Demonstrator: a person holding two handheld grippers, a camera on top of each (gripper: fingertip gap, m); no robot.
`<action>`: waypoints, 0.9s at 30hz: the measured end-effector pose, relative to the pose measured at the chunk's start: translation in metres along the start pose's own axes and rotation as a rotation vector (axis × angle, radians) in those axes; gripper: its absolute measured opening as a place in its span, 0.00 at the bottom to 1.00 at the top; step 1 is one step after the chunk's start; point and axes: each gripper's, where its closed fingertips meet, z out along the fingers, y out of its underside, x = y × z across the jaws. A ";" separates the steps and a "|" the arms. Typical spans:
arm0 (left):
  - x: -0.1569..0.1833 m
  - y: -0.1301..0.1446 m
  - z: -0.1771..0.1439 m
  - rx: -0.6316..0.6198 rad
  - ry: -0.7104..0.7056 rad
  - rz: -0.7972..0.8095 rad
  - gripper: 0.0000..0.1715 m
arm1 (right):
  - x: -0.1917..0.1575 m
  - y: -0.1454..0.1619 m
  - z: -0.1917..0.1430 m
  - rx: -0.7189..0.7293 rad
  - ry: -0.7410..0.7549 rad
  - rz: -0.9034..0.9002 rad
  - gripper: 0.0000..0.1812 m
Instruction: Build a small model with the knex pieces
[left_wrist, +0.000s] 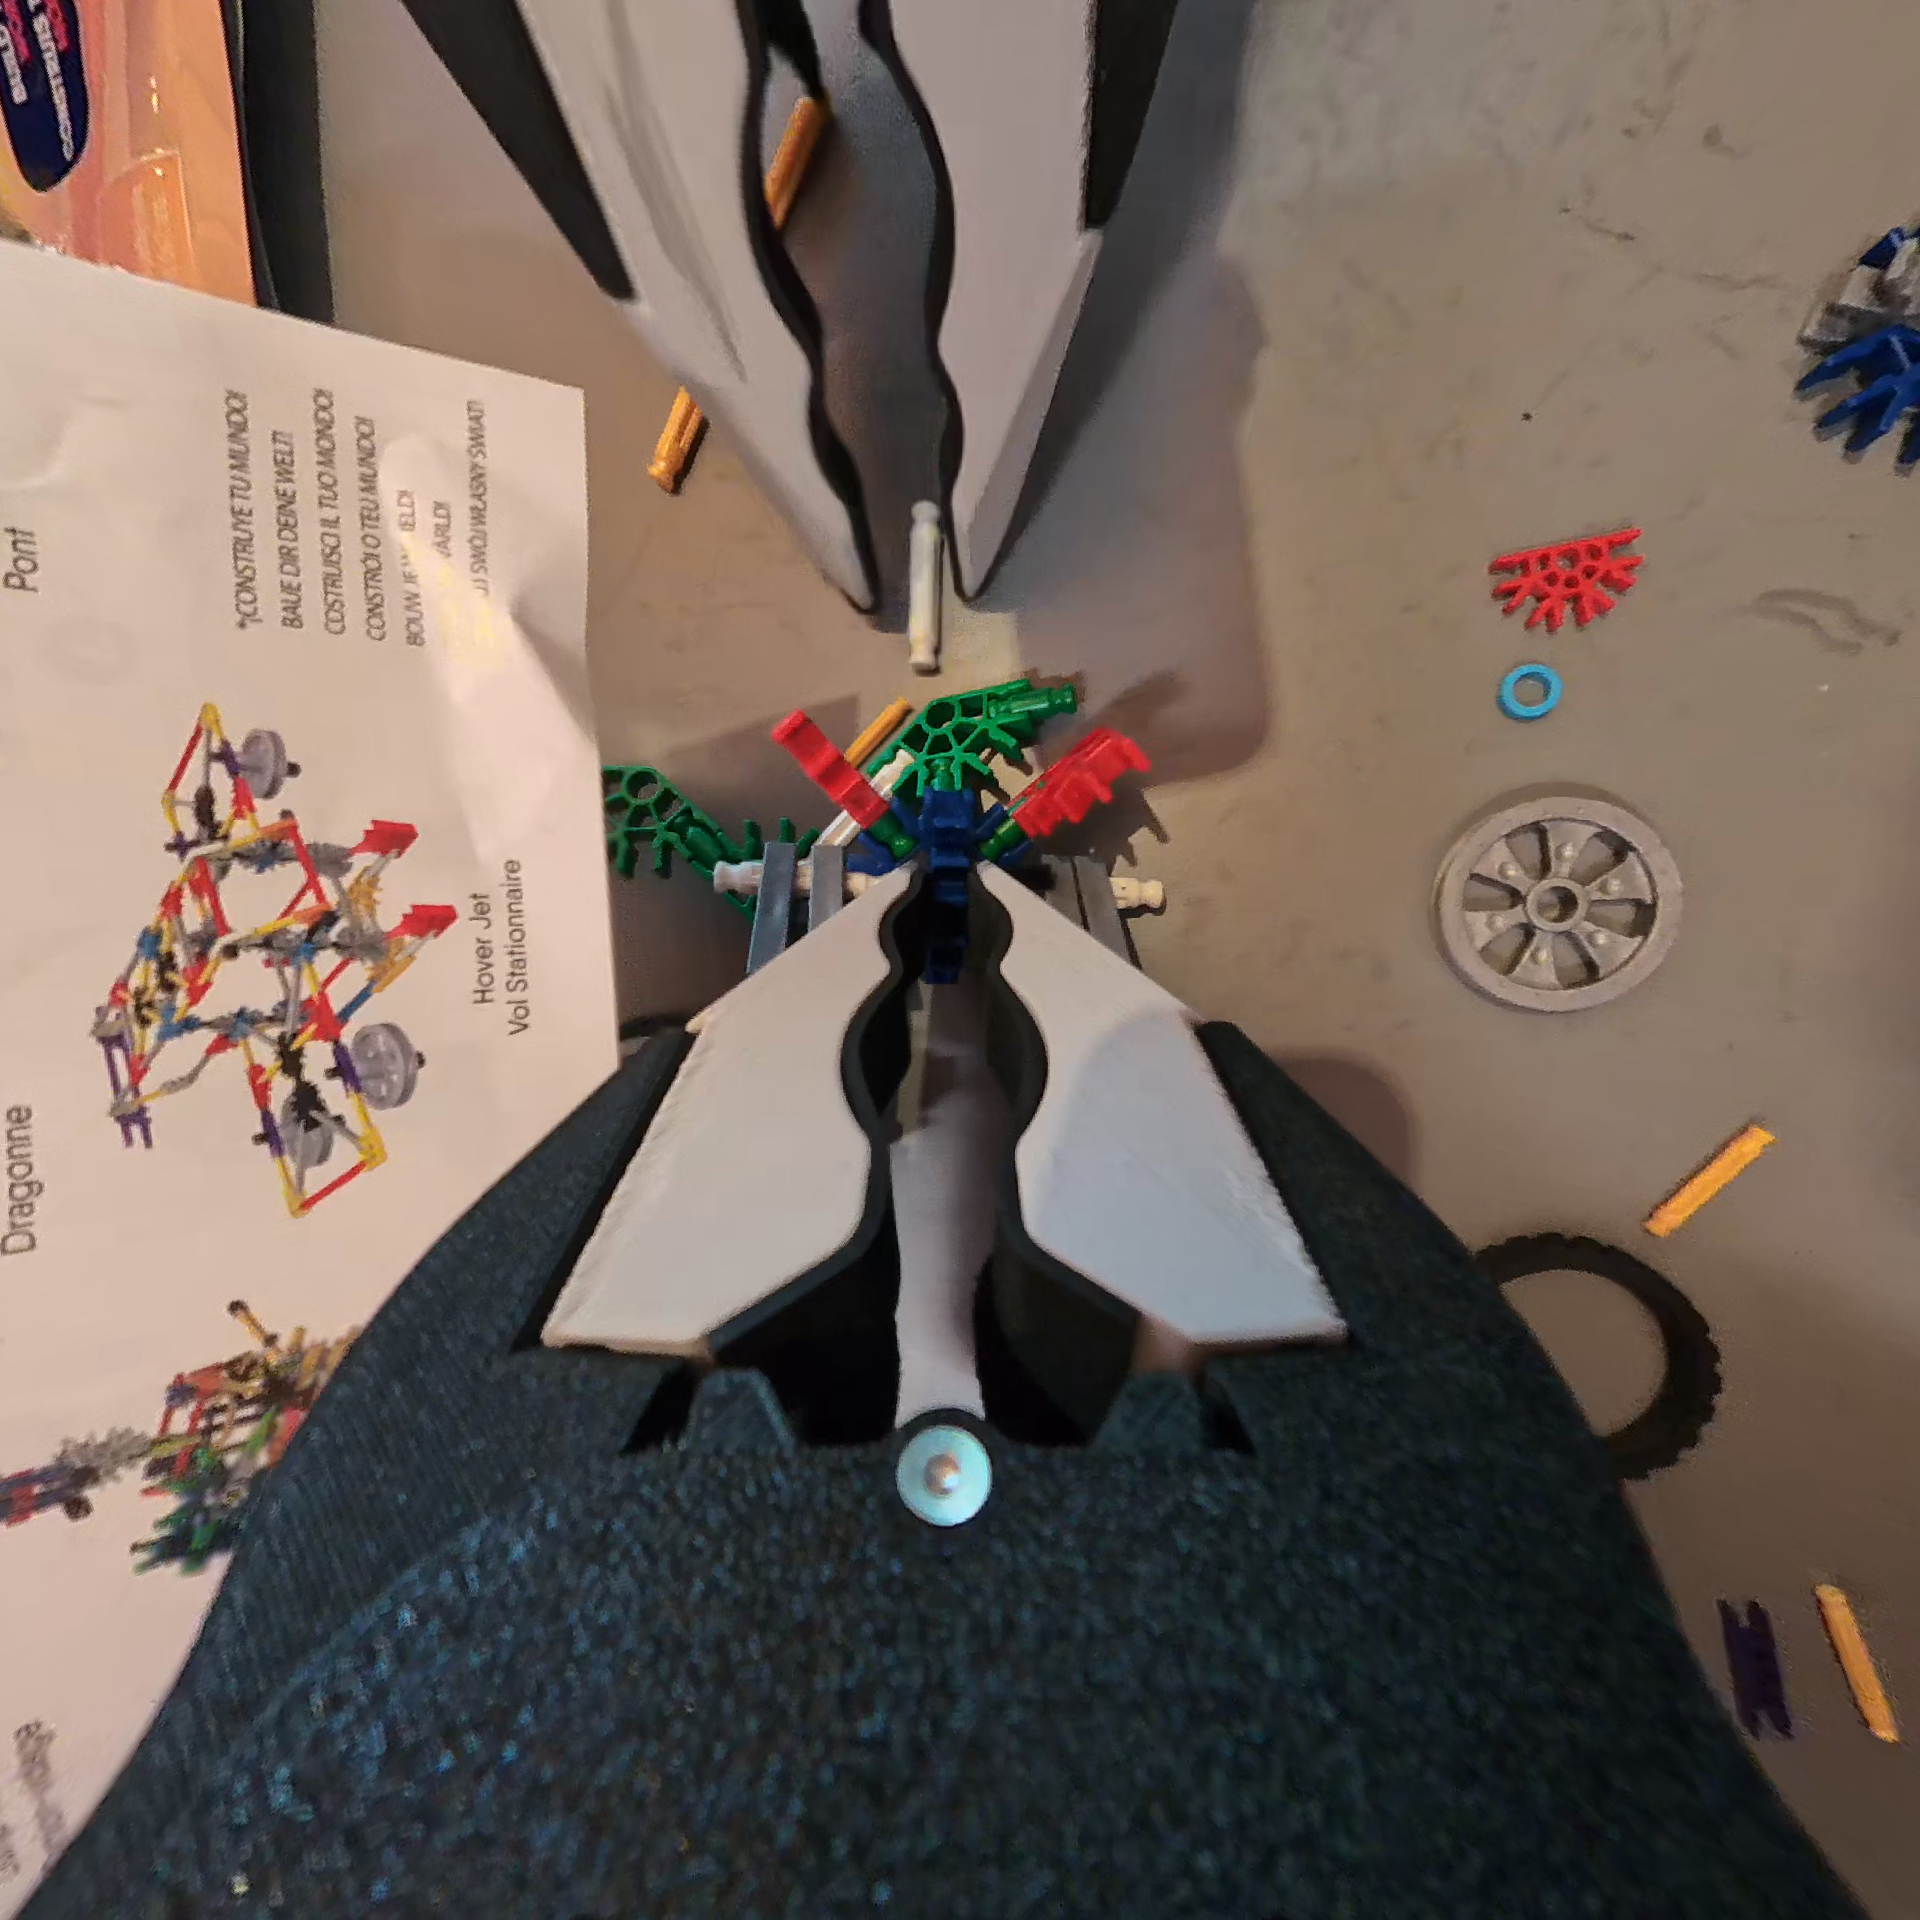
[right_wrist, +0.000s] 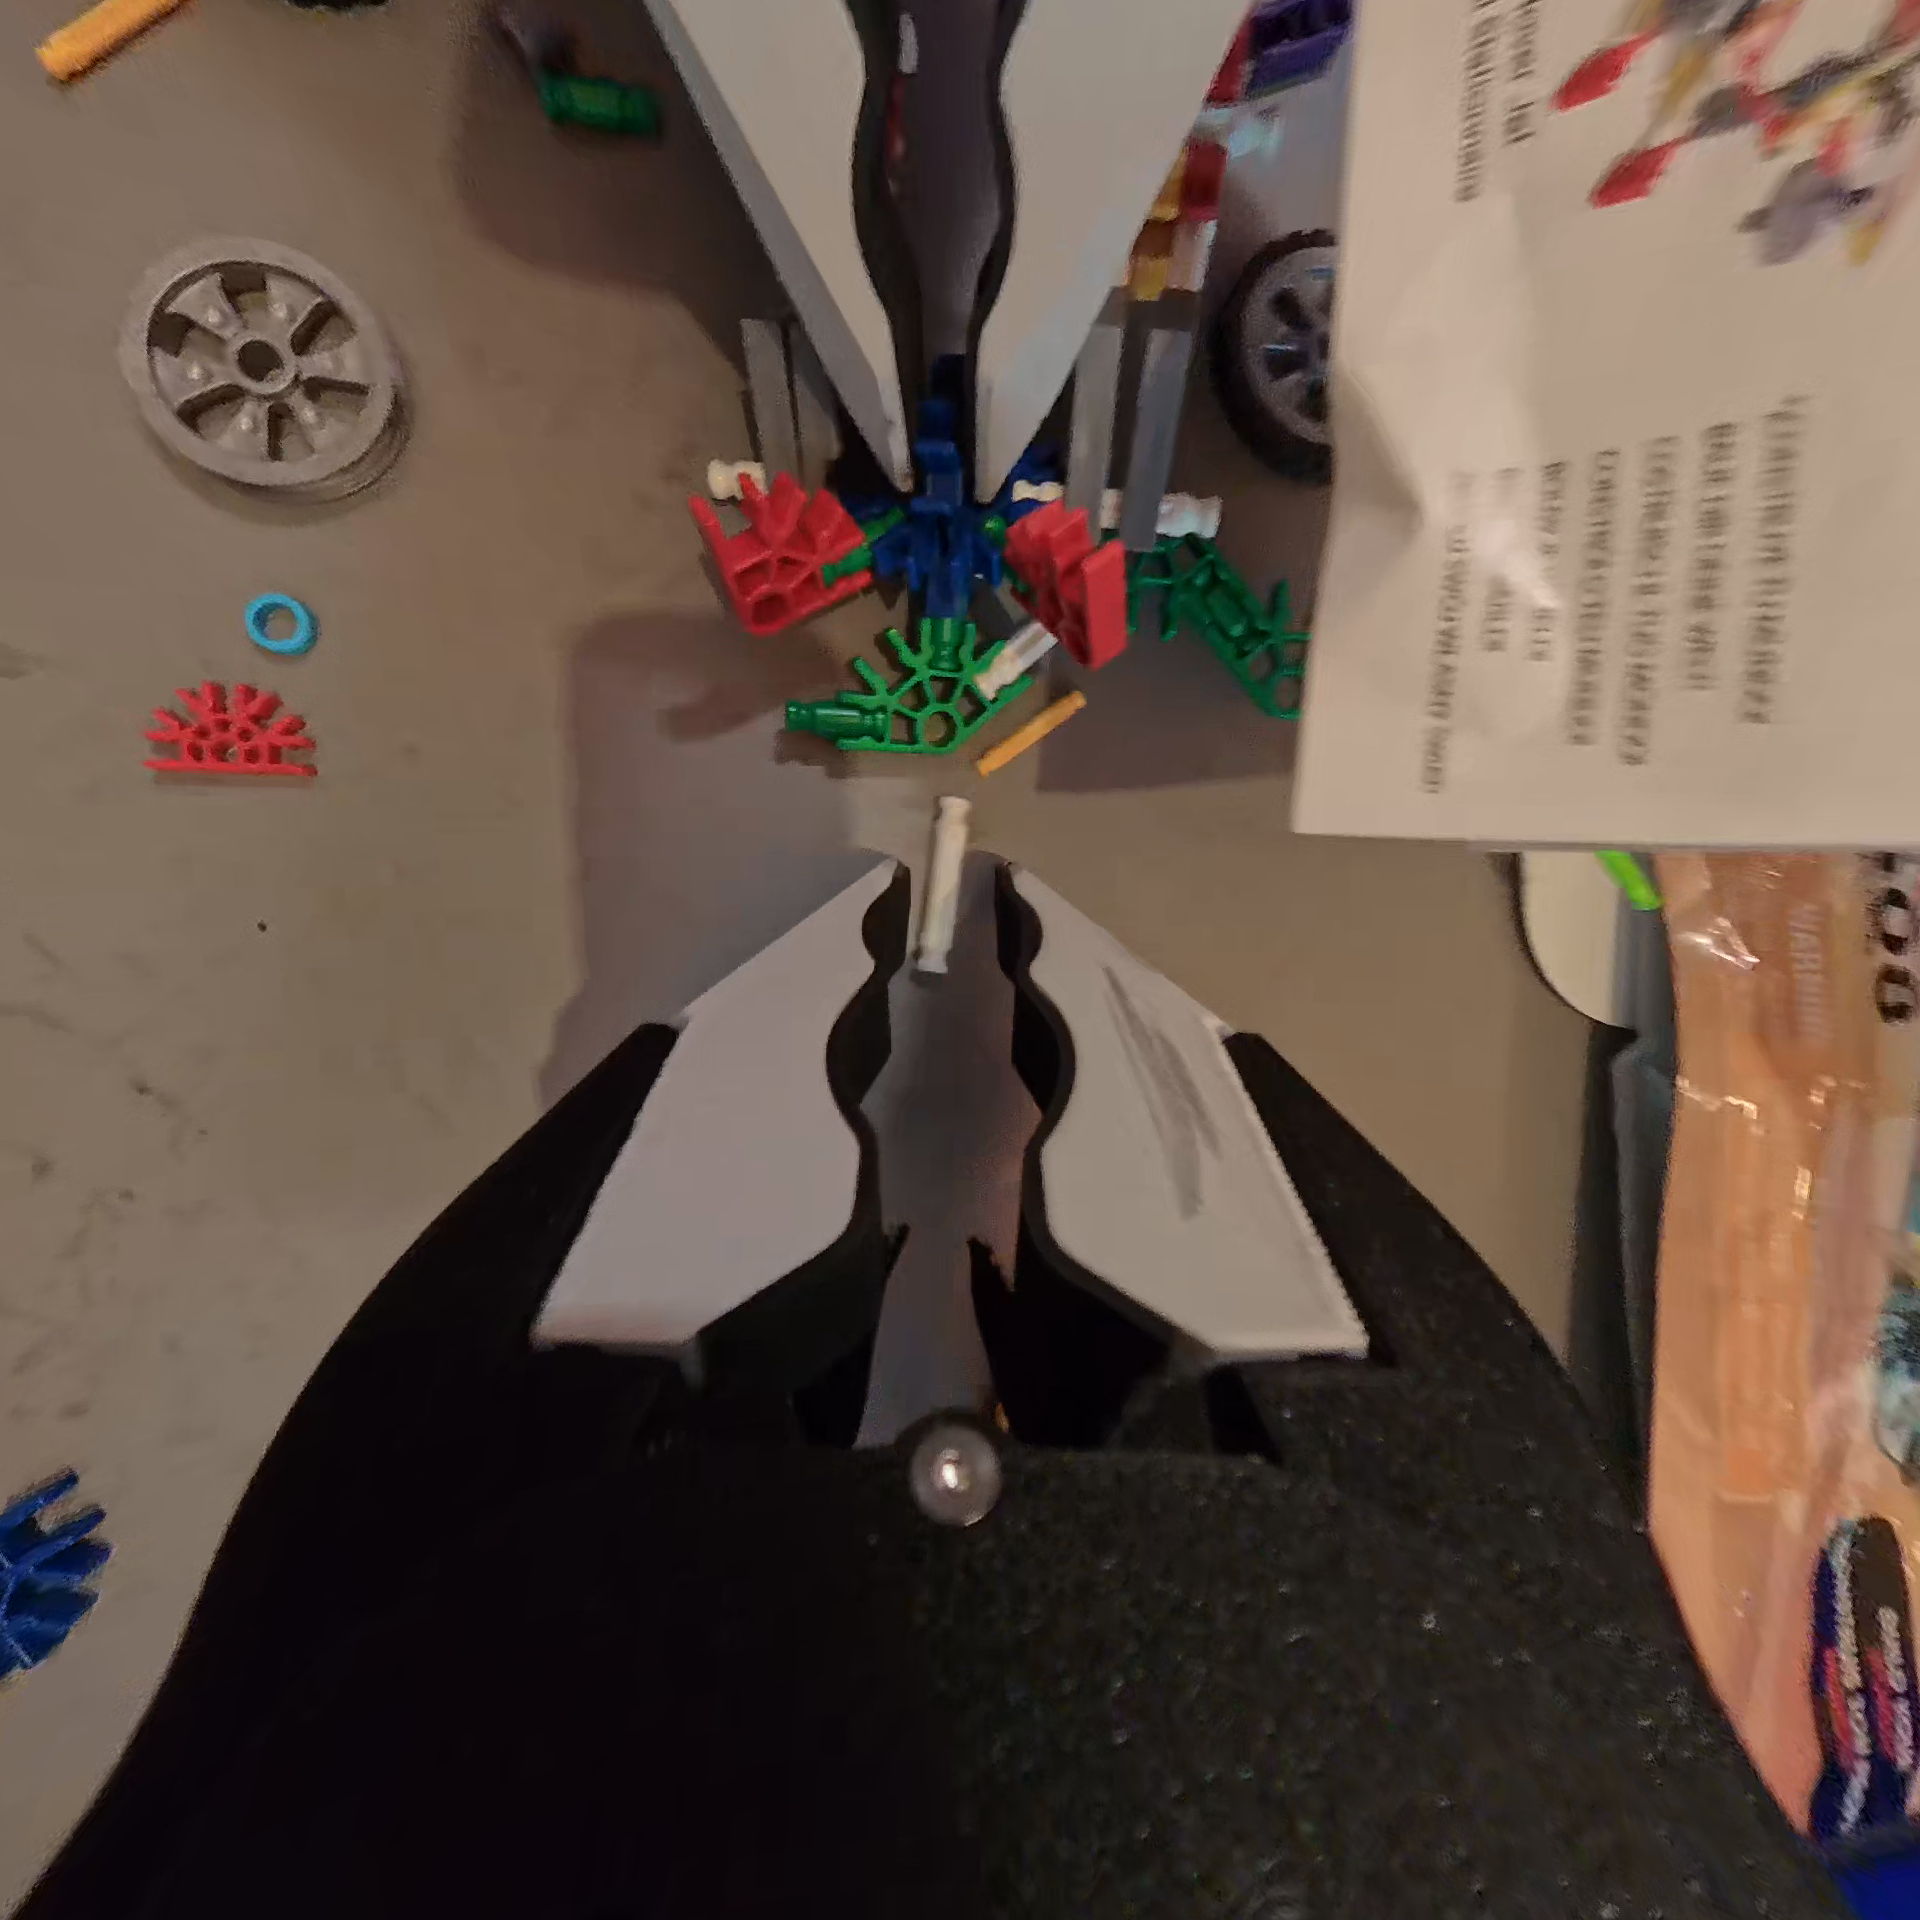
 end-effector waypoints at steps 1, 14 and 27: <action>0.000 0.000 0.000 -0.003 -0.005 -0.007 0.03 | -0.003 -0.001 0.002 0.008 -0.016 -0.004 0.06; 0.002 0.004 -0.005 -0.066 -0.121 -0.023 0.09 | -0.001 -0.036 -0.016 0.115 0.090 -0.083 0.02; 0.017 0.004 -0.006 -0.100 -0.188 -0.056 0.06 | -0.014 -0.041 0.005 0.084 0.089 -0.097 0.02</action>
